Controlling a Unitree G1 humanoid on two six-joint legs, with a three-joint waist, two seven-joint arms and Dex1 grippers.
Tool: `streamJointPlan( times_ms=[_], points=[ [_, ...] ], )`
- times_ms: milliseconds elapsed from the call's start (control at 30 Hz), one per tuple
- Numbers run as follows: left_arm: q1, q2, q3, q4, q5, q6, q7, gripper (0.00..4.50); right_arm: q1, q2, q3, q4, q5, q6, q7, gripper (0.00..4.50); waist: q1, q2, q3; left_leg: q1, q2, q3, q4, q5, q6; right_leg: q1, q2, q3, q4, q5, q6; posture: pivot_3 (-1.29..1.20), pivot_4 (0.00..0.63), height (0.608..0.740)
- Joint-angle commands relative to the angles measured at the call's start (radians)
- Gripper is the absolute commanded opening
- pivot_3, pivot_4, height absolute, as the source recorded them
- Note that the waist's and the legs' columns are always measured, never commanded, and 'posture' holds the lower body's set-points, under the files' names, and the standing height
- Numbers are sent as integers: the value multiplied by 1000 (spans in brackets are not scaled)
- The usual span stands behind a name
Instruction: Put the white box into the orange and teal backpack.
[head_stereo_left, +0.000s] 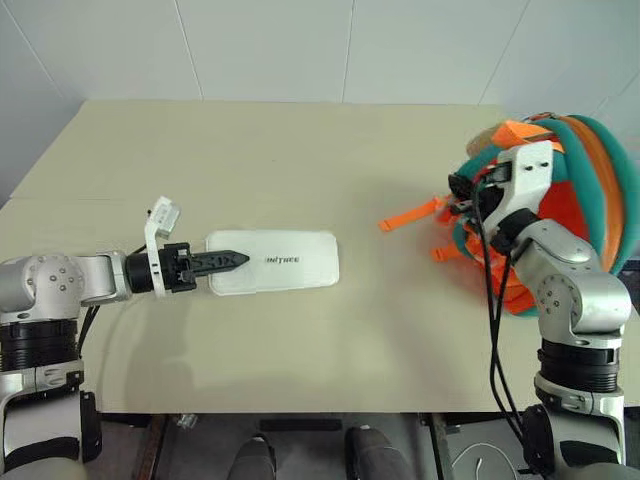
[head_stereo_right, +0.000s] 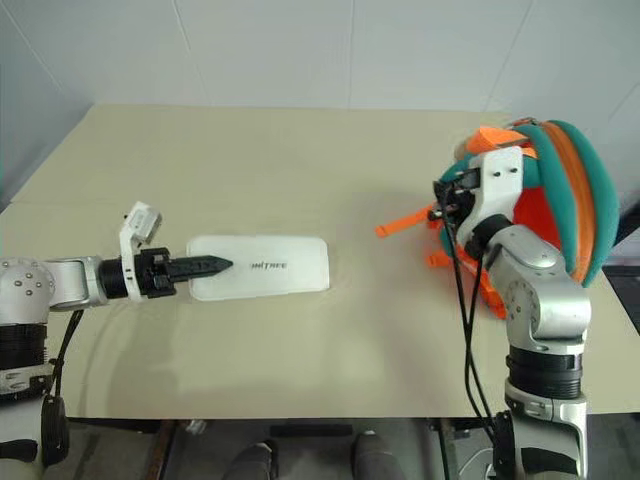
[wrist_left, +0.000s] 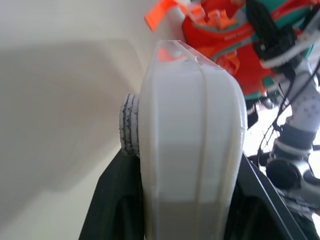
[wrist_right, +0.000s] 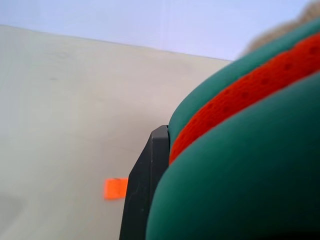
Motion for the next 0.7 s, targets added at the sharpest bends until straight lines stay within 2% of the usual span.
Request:
streamJointPlan(
  times_ms=[33, 233, 533, 700],
  points=[
    [-49, 53, 71, 26, 9, -48, 2, 1318, -69, 24, 51, -76, 72, 16, 66, 0, -1, 0, 0, 0, 0, 0, 0, 0, 0, 0, 0, 0, 0, 0, 0, 0, 150, 740],
    [-100, 130, 90, 99, 38, -102, -17, 1318, -142, 56, 124, -128, 164, 57, 164, 0, -19, 0, 0, -6, 0, 1, -5, 2, -3, -11, 0, 0, 3, -1, -1, 0, 150, 740],
    [-135, 219, 86, 167, 75, -153, -65, 1318, -155, -29, 190, -223, 327, 97, 421, 0, -20, 0, 0, -8, 1, 2, -9, 3, -4, -15, 0, 0, 2, -2, -3, 0, 150, 740],
    [-152, 250, 82, 196, 94, -176, -85, 1318, -176, -46, 165, -274, 457, 133, 484, 0, -22, 0, 0, -8, 1, 2, -8, 2, -4, -15, 0, 0, 3, -2, -3, 0, 150, 740]
  ],
)
